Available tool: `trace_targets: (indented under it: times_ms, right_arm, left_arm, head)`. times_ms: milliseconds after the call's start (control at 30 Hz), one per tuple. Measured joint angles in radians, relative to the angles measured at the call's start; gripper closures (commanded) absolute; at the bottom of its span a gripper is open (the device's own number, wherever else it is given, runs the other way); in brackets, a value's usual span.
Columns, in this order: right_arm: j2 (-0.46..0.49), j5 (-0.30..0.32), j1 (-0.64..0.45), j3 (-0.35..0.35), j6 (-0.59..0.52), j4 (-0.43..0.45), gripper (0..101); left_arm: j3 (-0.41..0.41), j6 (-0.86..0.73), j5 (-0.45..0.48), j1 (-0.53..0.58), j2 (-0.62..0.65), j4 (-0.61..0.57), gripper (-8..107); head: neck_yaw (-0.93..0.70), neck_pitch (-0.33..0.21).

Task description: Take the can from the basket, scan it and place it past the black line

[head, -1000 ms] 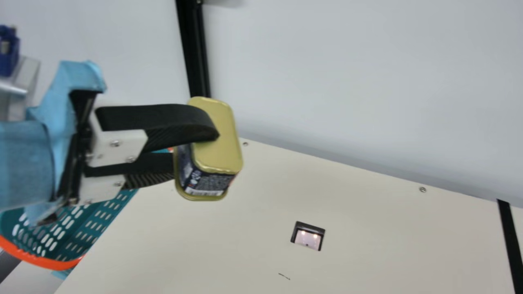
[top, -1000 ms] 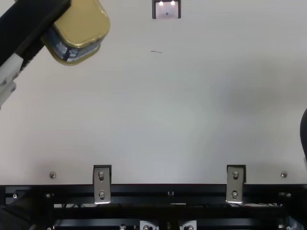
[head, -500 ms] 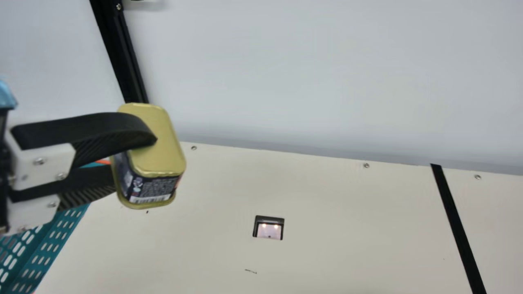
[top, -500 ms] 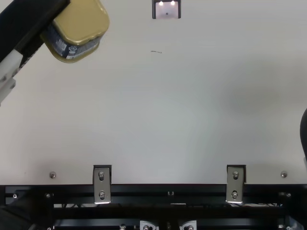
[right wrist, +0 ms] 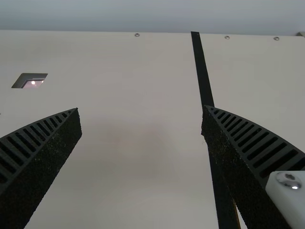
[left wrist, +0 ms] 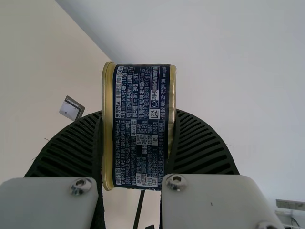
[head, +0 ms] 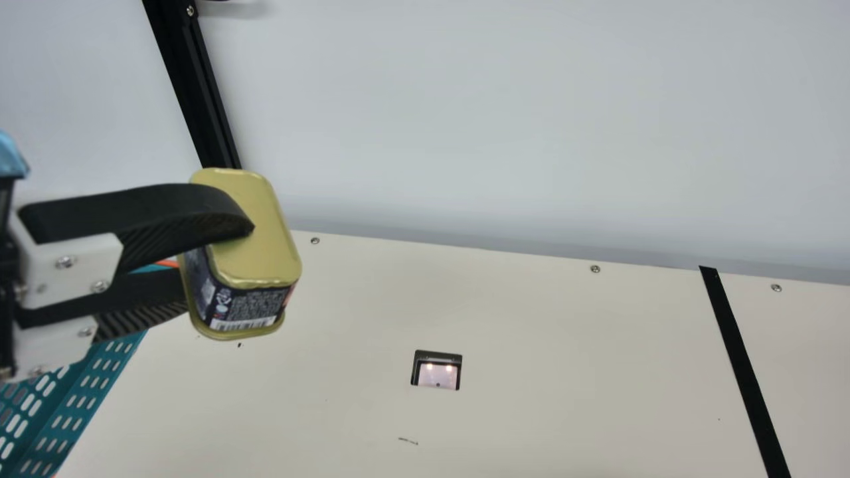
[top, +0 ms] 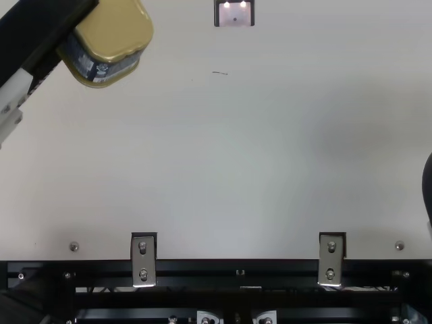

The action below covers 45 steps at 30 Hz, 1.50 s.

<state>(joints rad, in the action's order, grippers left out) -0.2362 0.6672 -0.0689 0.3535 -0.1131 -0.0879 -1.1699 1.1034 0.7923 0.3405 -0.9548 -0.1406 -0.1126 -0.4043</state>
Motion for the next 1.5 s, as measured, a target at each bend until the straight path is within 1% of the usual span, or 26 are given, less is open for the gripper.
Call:
trace_targets:
  times_ms: [133,300,533,900,1167,1500]
  right_arm:
    - [0.0,0.0,0.0,0.0,0.0,0.0,0]
    - [0.0,0.0,0.0,0.0,0.0,0.0,0]
    - [0.0,0.0,0.0,0.0,0.0,0.0,0]
    - [0.0,0.0,0.0,0.0,0.0,0.0,0]
    - [0.0,0.0,0.0,0.0,0.0,0.0,0]
    - [0.0,0.0,0.0,0.0,0.0,0.0,0]
  left_arm:
    - [-0.002,0.013,-0.004,0.014,-0.004,-0.001,89]
    - [0.004,0.041,-0.028,0.028,-0.015,-0.034,89]
    - [0.007,0.053,-0.049,0.004,-0.019,-0.098,89]
    - [-0.004,0.045,-0.025,-0.115,0.007,-0.243,89]
    - [0.003,0.04,0.017,-0.221,0.038,-0.362,89]
    - [-0.005,0.036,0.065,-0.3,0.079,-0.453,89]
  head:
    - [0.0,0.005]
    - [-0.005,0.005]
    - [0.0,0.005]
    - [0.0,0.005]
    - [0.0,0.0]
    - [0.0,0.005]
